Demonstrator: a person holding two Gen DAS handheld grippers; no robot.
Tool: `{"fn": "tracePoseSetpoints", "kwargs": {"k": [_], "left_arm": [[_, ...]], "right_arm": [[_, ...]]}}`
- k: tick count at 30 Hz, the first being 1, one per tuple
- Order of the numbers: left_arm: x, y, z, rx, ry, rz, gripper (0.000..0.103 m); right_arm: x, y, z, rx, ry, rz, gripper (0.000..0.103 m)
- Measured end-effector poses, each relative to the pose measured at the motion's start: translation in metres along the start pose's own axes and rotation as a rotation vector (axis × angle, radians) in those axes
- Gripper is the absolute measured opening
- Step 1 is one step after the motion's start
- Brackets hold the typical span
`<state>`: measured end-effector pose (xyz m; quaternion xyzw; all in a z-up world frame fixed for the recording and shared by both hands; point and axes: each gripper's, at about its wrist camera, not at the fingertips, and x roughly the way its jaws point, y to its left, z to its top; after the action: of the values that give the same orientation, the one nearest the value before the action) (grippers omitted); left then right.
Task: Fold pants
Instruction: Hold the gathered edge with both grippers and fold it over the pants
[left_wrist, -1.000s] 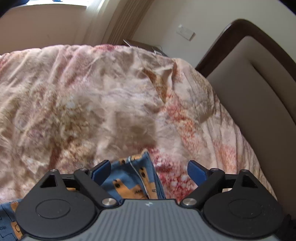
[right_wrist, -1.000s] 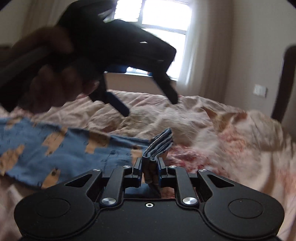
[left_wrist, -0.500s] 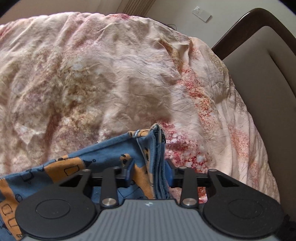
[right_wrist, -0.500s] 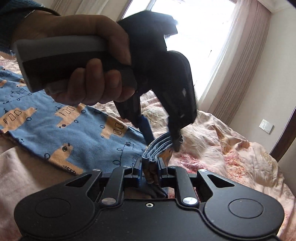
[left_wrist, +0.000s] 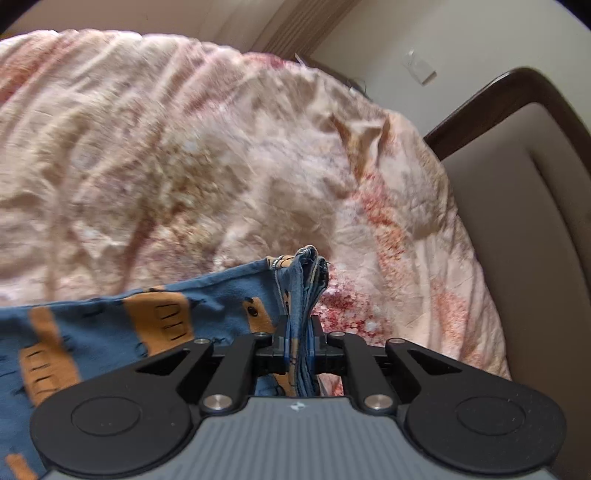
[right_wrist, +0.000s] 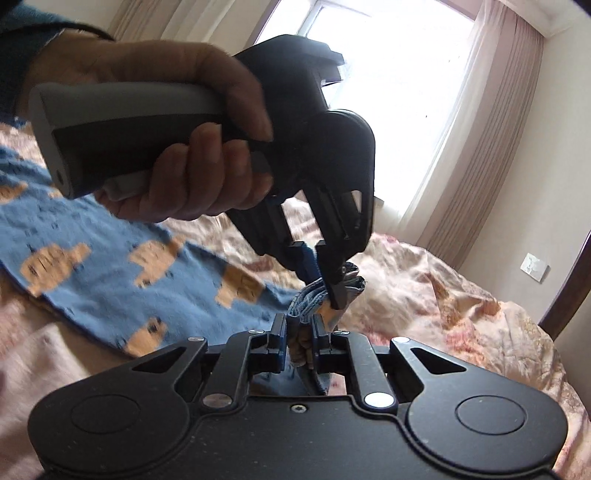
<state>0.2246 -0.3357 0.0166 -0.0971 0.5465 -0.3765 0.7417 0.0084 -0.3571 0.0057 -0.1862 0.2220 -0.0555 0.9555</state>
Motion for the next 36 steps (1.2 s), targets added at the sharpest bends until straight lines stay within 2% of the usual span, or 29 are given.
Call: {"fn": "tracePoseSetpoints", "kwargs": {"k": [7, 11, 17, 23, 29, 36], "left_arm": [[-0.070, 0.032, -0.020, -0.048, -0.099, 0.010, 0.009], [-0.104, 0.058, -0.039, -0.073, -0.156, 0.022, 0.009], [-0.136, 0.102, -0.065, -0.147, -0.186, 0.050, 0.009], [-0.139, 0.145, -0.087, -0.196, -0.184, 0.086, 0.009], [-0.119, 0.178, -0.104, -0.232, -0.164, 0.108, 0.009], [-0.114, 0.193, -0.113, -0.261, -0.188, 0.066, 0.009]], "right_arm": [[-0.017, 0.005, 0.035, 0.103, -0.048, 0.182, 0.014], [-0.021, 0.026, 0.052, 0.078, -0.061, 0.271, 0.014], [-0.019, 0.062, 0.066, 0.064, -0.038, 0.390, 0.013], [-0.004, 0.097, 0.070, 0.052, 0.020, 0.490, 0.013], [0.012, 0.123, 0.055, 0.029, 0.104, 0.532, 0.013], [0.023, 0.133, 0.041, 0.051, 0.126, 0.552, 0.014]]}}
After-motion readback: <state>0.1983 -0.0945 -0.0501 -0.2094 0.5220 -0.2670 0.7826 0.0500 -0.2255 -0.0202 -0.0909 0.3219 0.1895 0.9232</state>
